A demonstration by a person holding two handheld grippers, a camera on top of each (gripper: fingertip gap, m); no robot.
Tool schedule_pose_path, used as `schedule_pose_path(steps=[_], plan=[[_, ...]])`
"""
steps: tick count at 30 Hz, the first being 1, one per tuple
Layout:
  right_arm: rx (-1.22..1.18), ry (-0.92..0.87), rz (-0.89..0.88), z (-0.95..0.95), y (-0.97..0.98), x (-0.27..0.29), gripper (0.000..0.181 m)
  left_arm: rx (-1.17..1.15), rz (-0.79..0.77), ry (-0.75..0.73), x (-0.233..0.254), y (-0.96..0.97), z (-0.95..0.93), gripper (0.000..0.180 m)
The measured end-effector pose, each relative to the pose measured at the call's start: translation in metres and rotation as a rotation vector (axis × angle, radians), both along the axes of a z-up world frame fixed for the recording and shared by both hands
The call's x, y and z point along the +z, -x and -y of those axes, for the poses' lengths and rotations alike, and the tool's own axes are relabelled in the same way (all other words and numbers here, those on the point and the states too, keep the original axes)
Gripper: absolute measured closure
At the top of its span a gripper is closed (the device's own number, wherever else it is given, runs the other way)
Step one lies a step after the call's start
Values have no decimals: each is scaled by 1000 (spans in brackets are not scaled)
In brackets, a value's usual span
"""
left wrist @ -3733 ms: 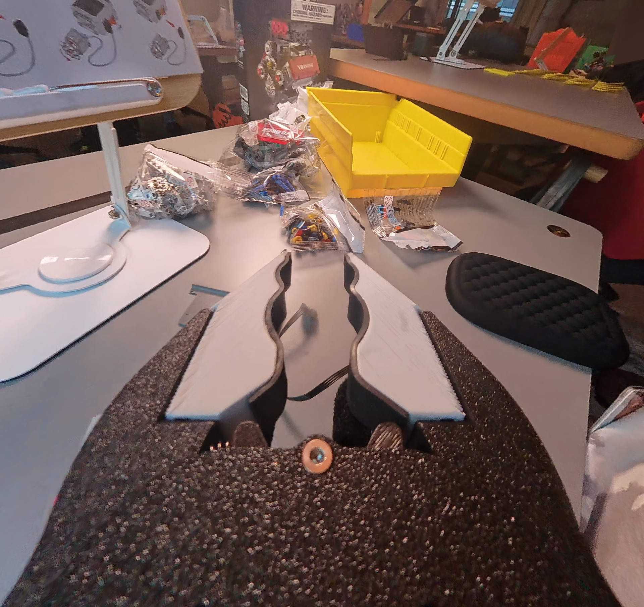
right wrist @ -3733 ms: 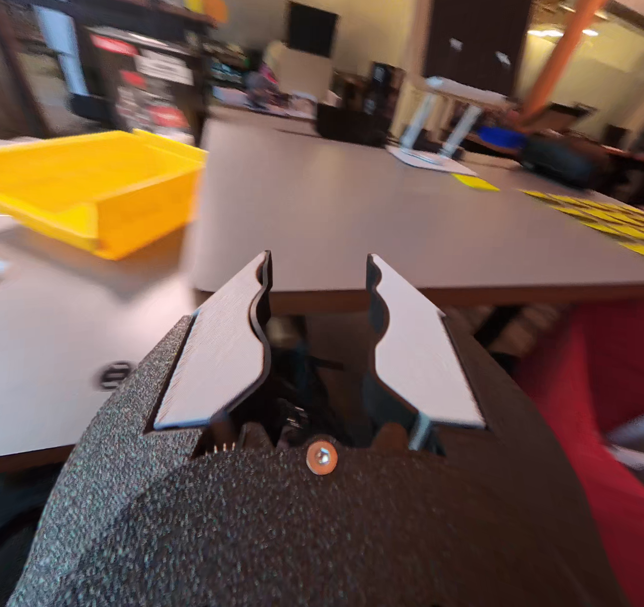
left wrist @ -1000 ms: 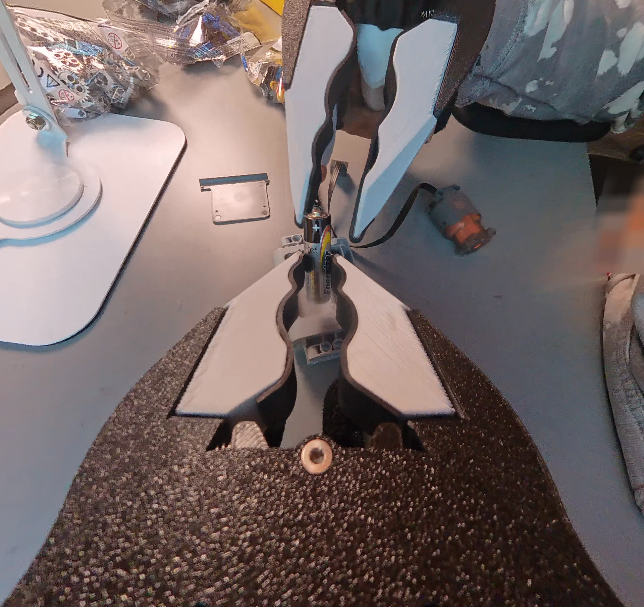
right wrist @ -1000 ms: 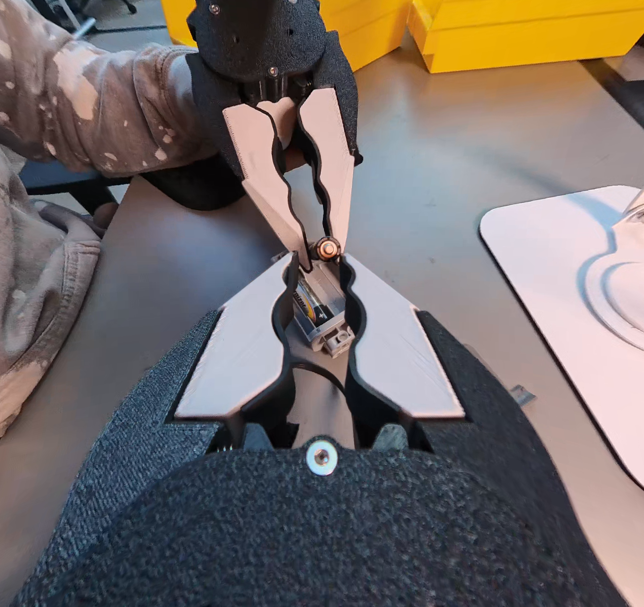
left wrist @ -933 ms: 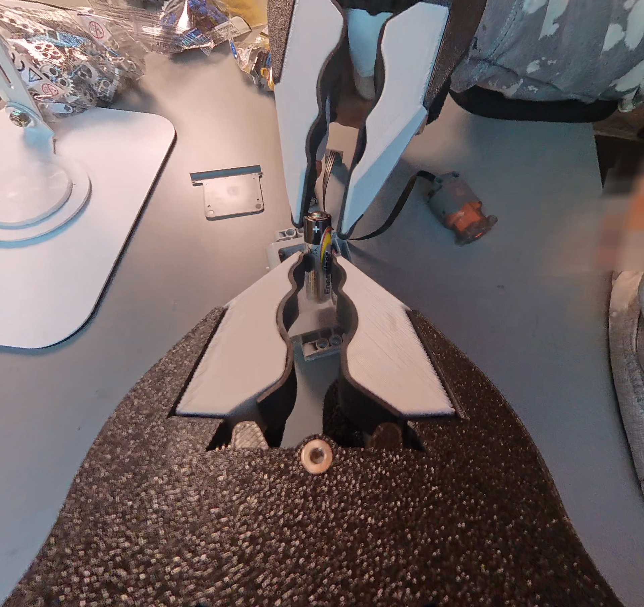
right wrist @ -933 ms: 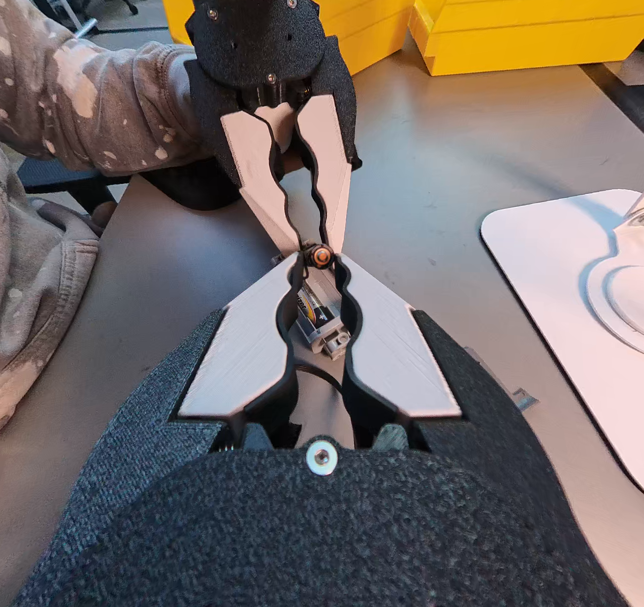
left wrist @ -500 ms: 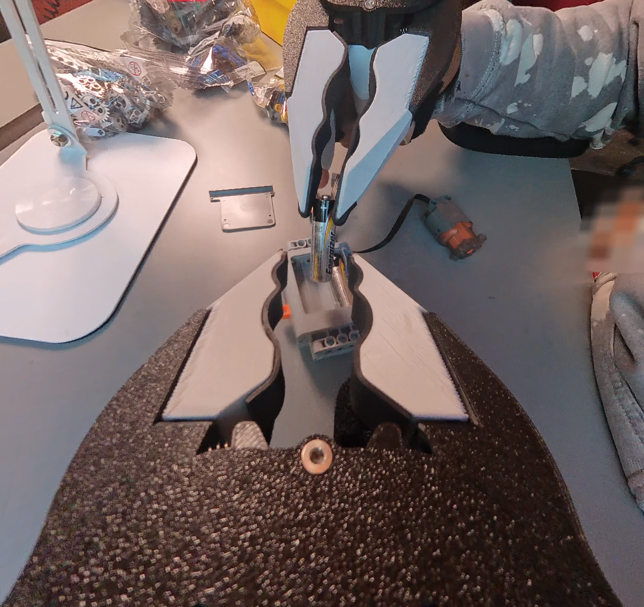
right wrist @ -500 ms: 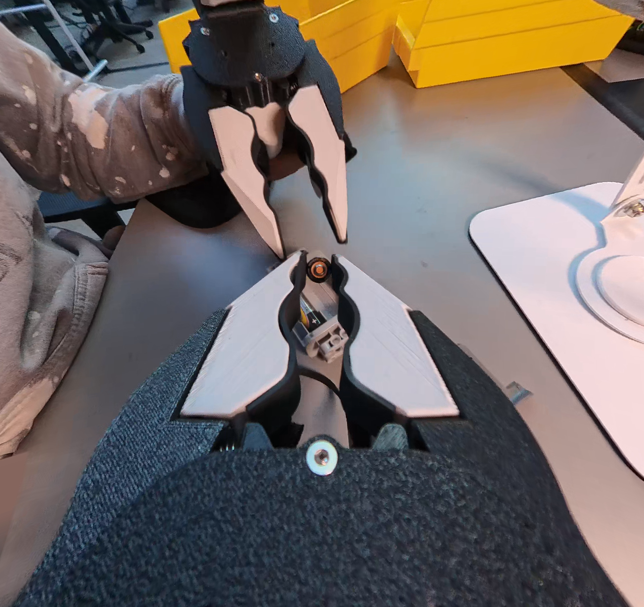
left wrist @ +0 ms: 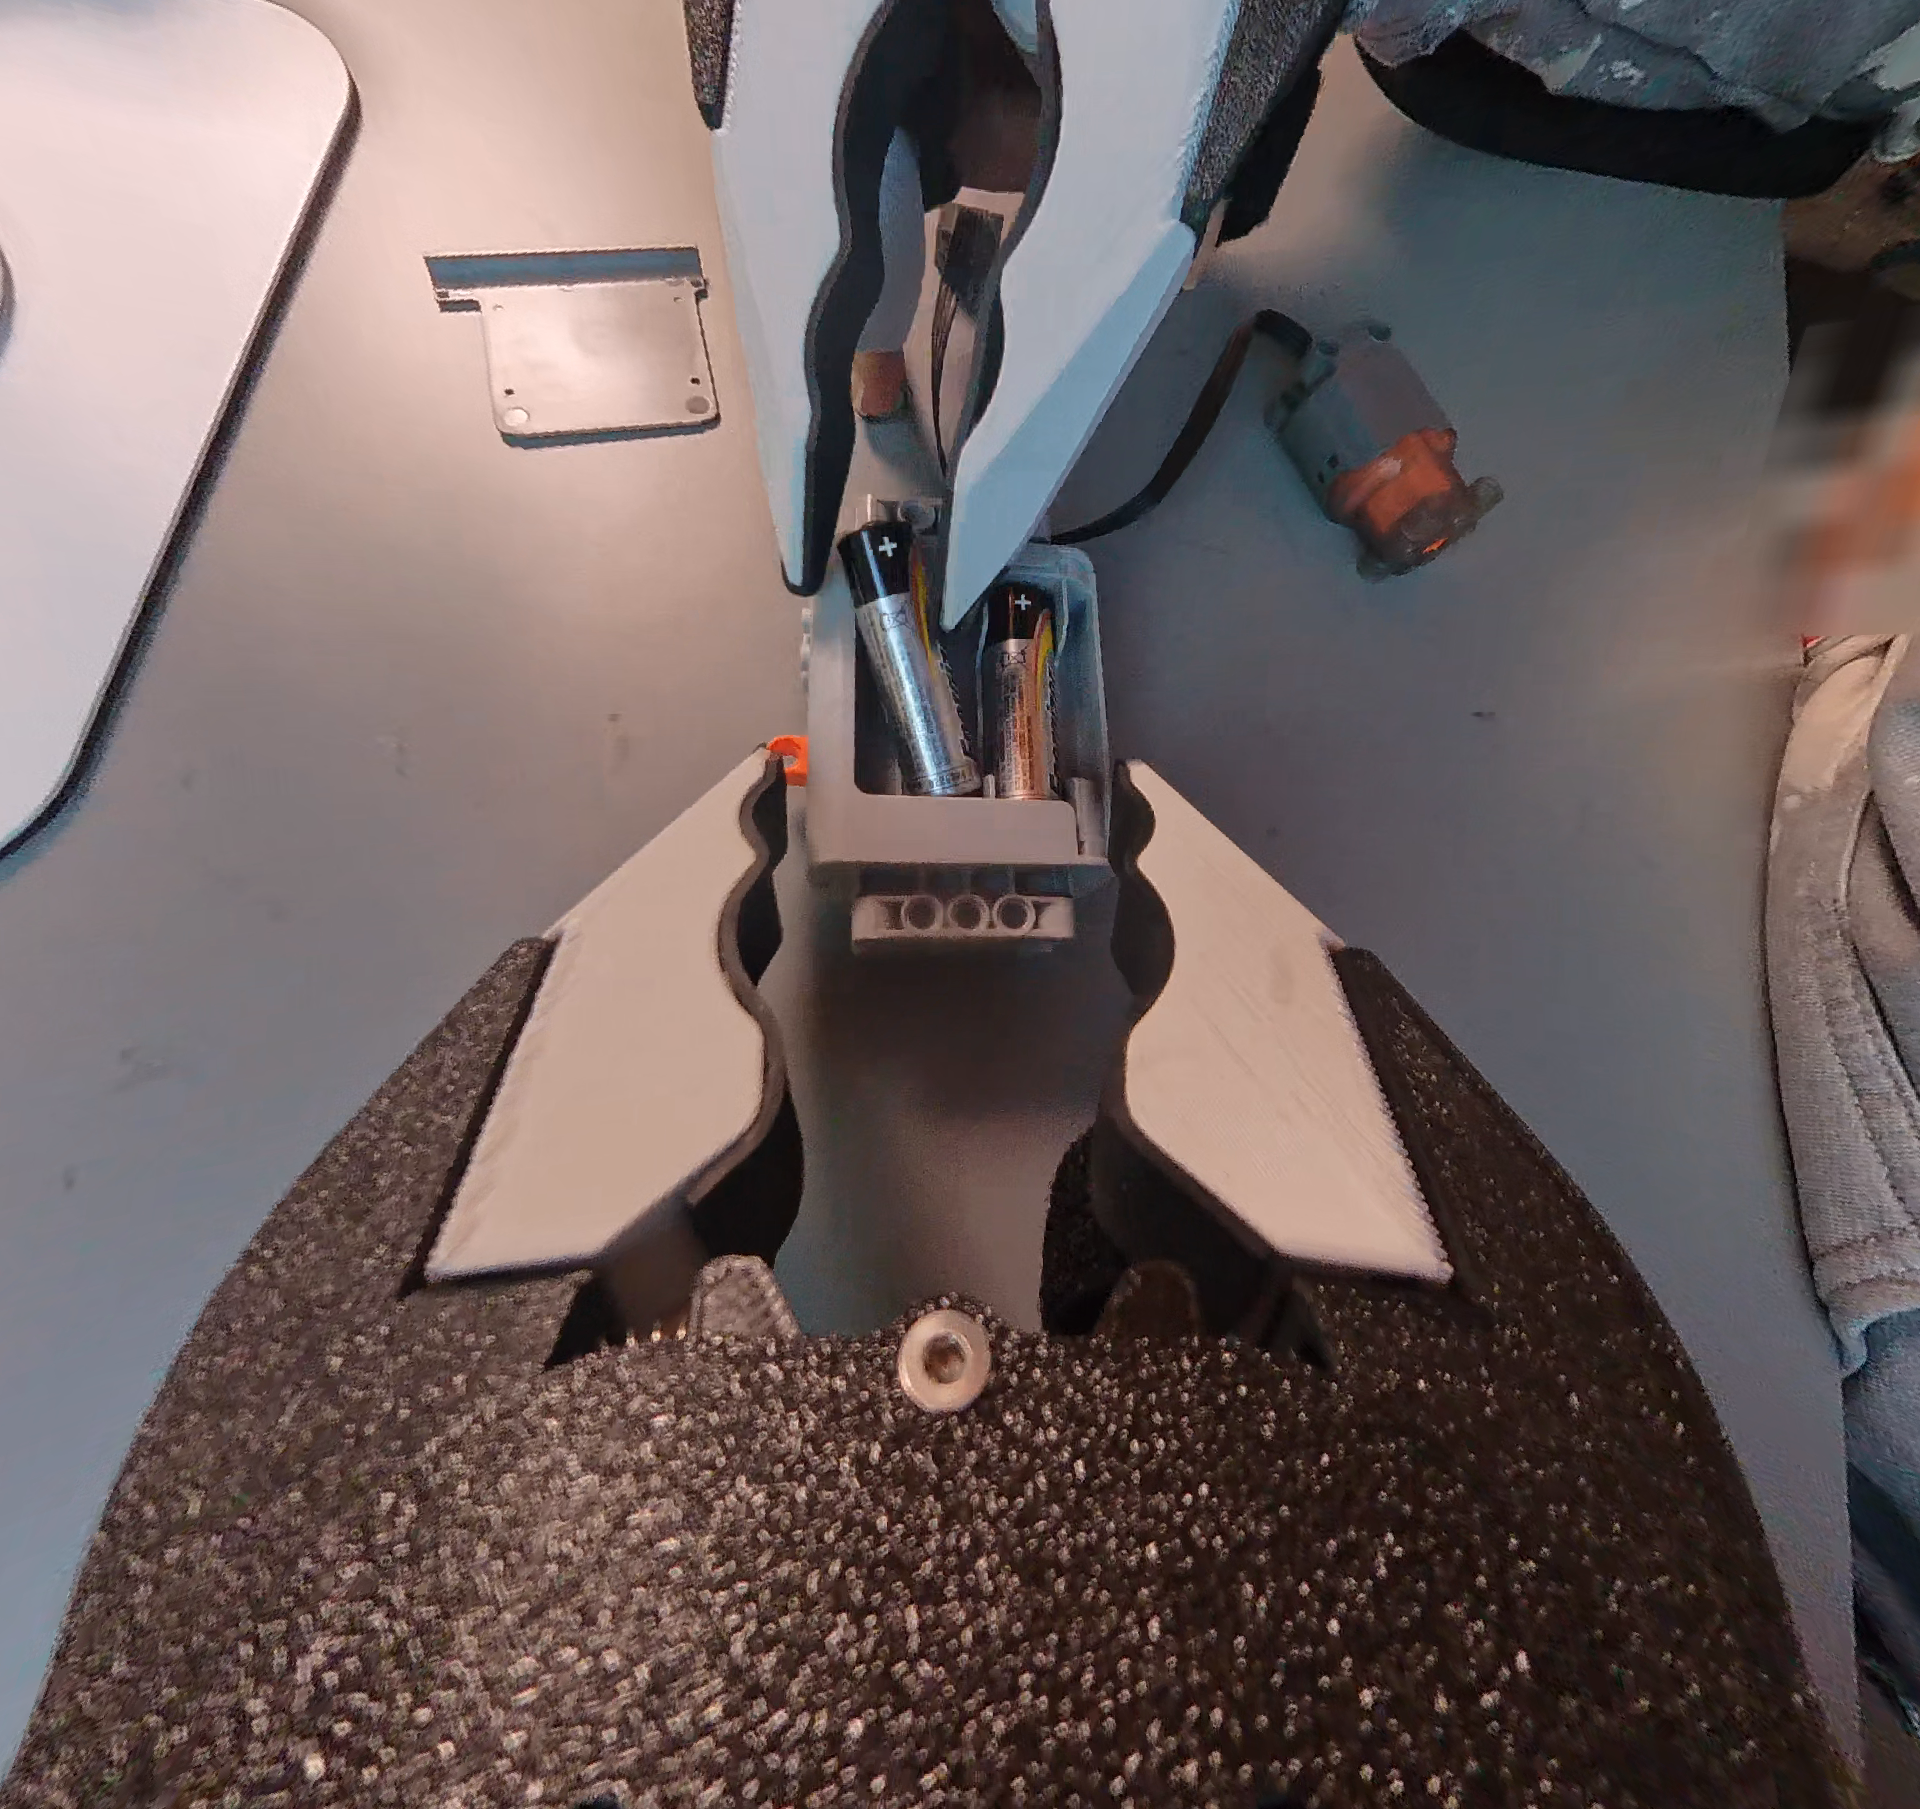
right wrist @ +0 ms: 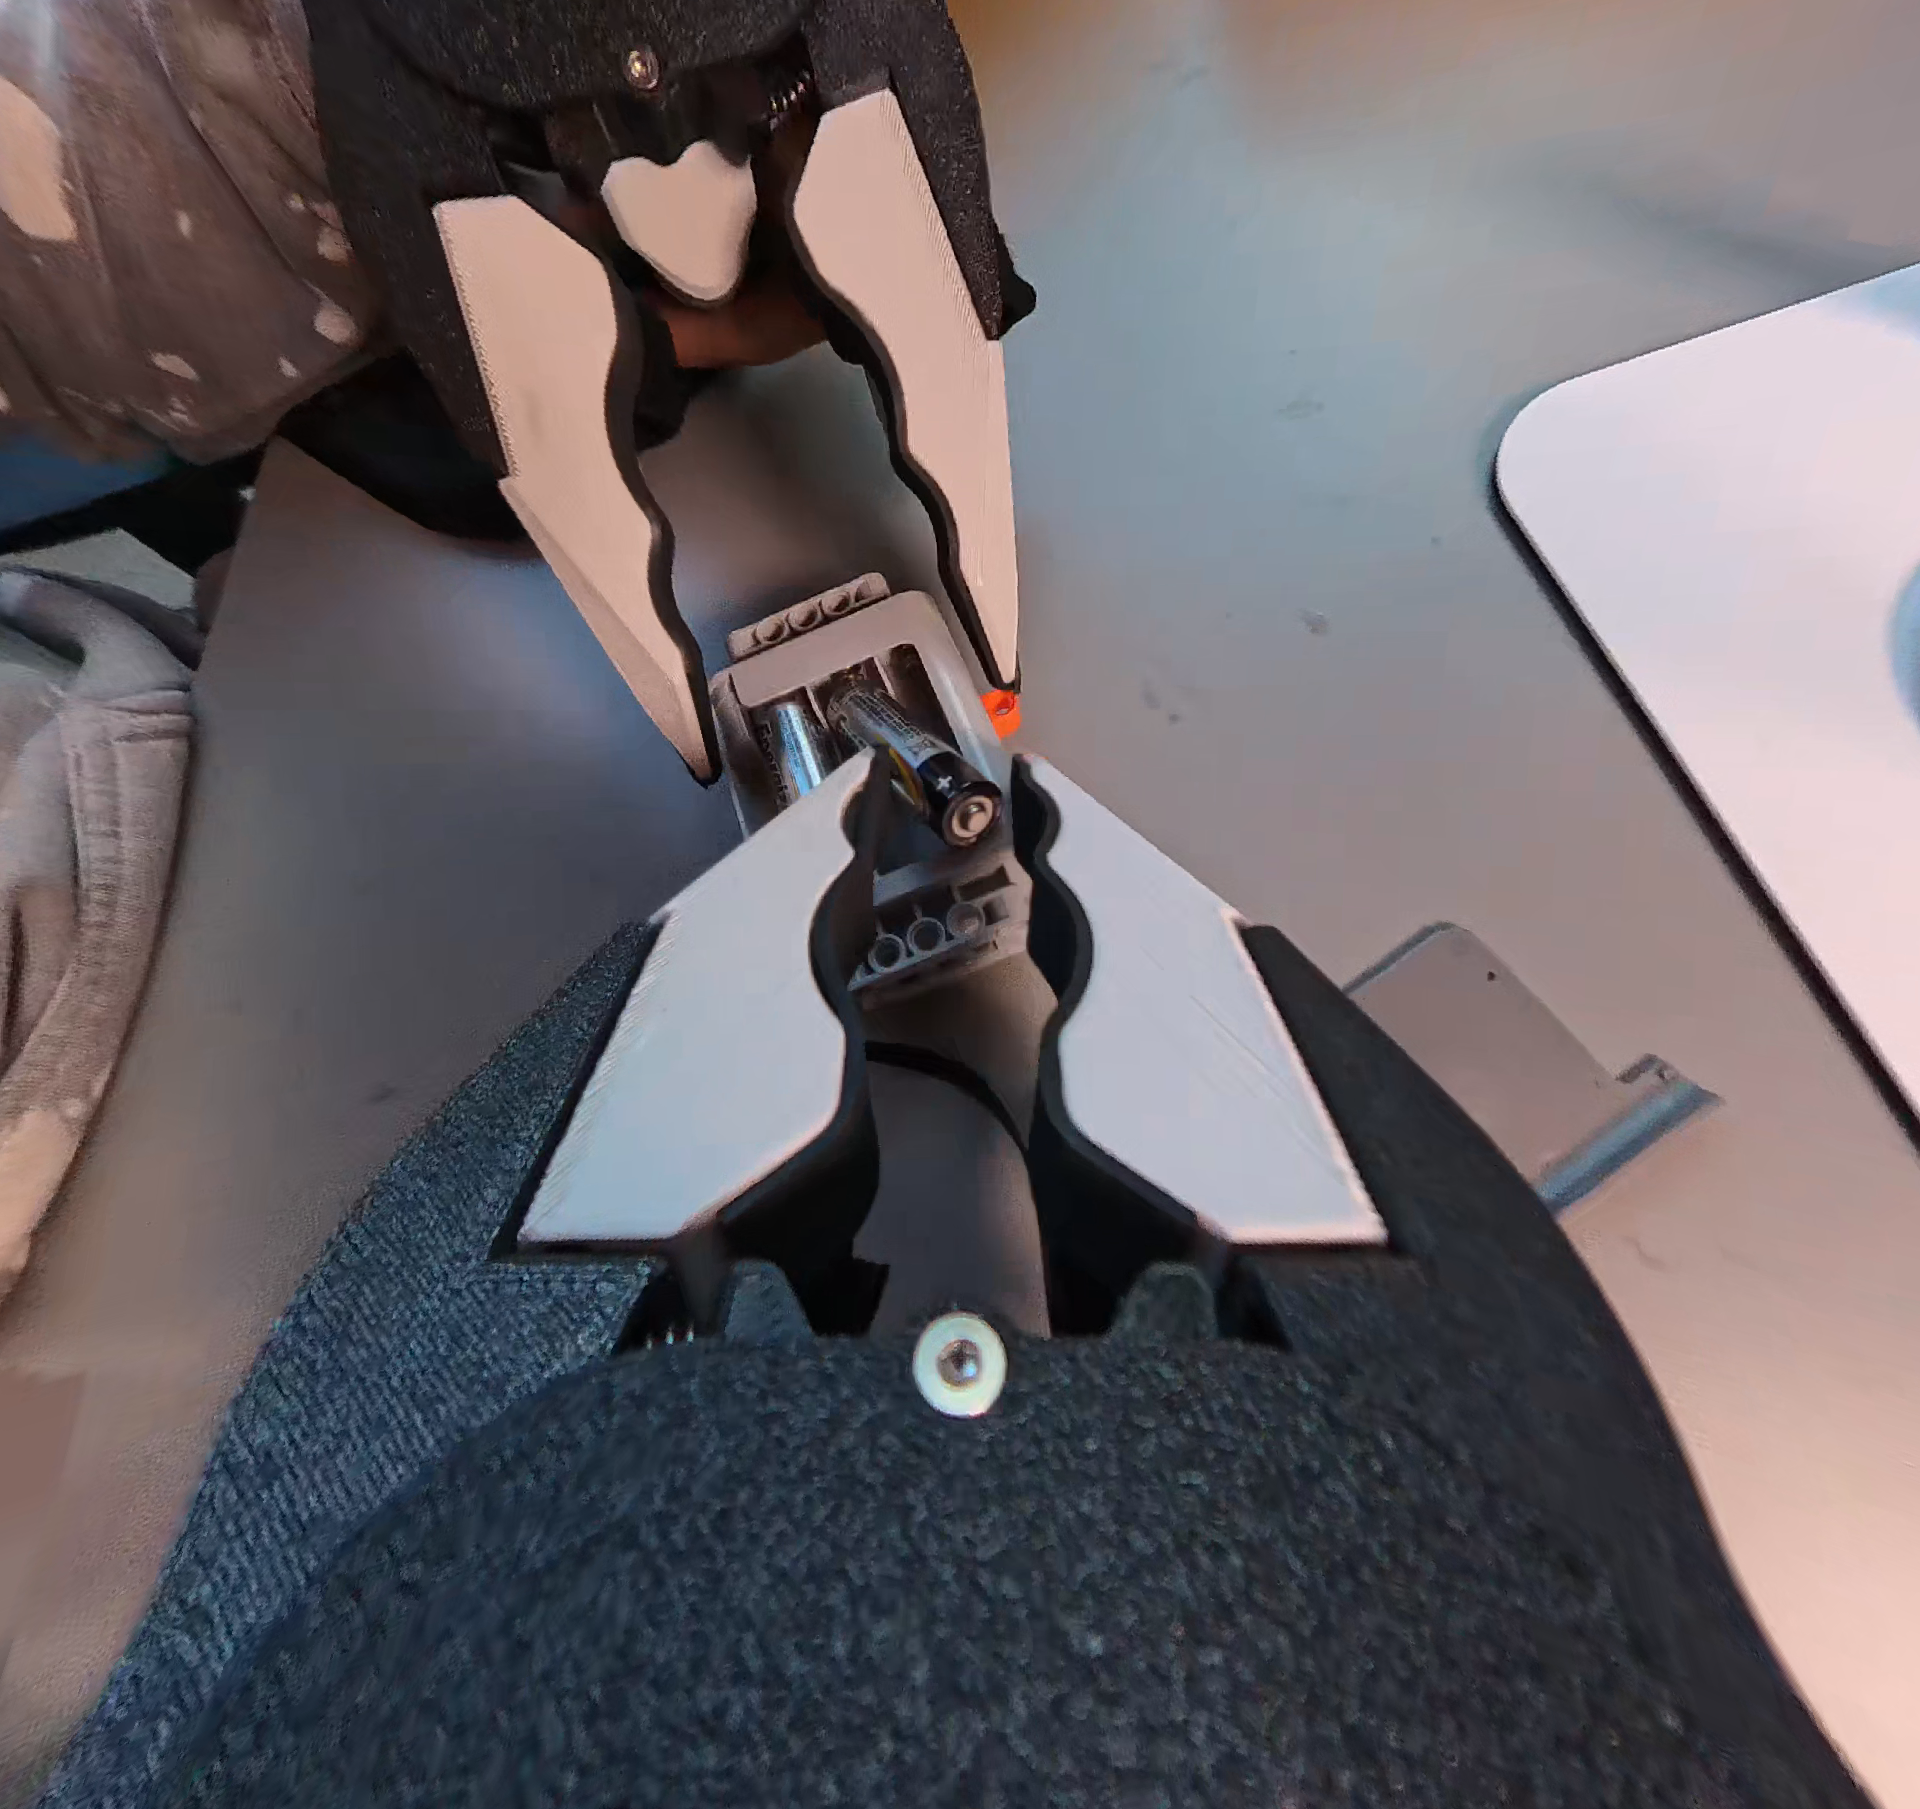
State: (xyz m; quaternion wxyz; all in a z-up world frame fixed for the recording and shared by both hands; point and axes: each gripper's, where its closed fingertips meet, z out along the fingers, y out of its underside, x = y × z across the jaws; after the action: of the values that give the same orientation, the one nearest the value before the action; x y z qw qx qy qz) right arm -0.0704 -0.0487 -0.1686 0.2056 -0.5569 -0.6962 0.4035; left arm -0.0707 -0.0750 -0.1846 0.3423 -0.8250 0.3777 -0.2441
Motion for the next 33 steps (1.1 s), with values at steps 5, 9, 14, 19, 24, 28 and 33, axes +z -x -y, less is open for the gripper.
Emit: schedule_pose_path(steps=[5, 9, 14, 19, 24, 28, 33], plan=[[-8, -9, -38, -7, -6, 17, 158, 18, -5, 6, 0, 0, -1, 120], [-17, -36, -17, -10, -7, 13, 164, 43, -10, 4, 0, -2, -4, 120], [-17, -73, 6, -10, -7, 6, 171, 78, -14, 2, 0, -3, -8, 120], [29, -126, -41, -11, -8, 8, 155, 73, -1, -5, 0, -3, -9, 119], [96, -182, -31, -8, -8, -2, 163, 41, -44, 0, -6, 3, -4, 112], [93, -193, -47, -9, -11, 5, 165, 16, -25, 26, -7, 2, 0, 120], [21, -343, -32, -25, -15, 14, 165, 63, -24, 34, -8, 2, -6, 120]])
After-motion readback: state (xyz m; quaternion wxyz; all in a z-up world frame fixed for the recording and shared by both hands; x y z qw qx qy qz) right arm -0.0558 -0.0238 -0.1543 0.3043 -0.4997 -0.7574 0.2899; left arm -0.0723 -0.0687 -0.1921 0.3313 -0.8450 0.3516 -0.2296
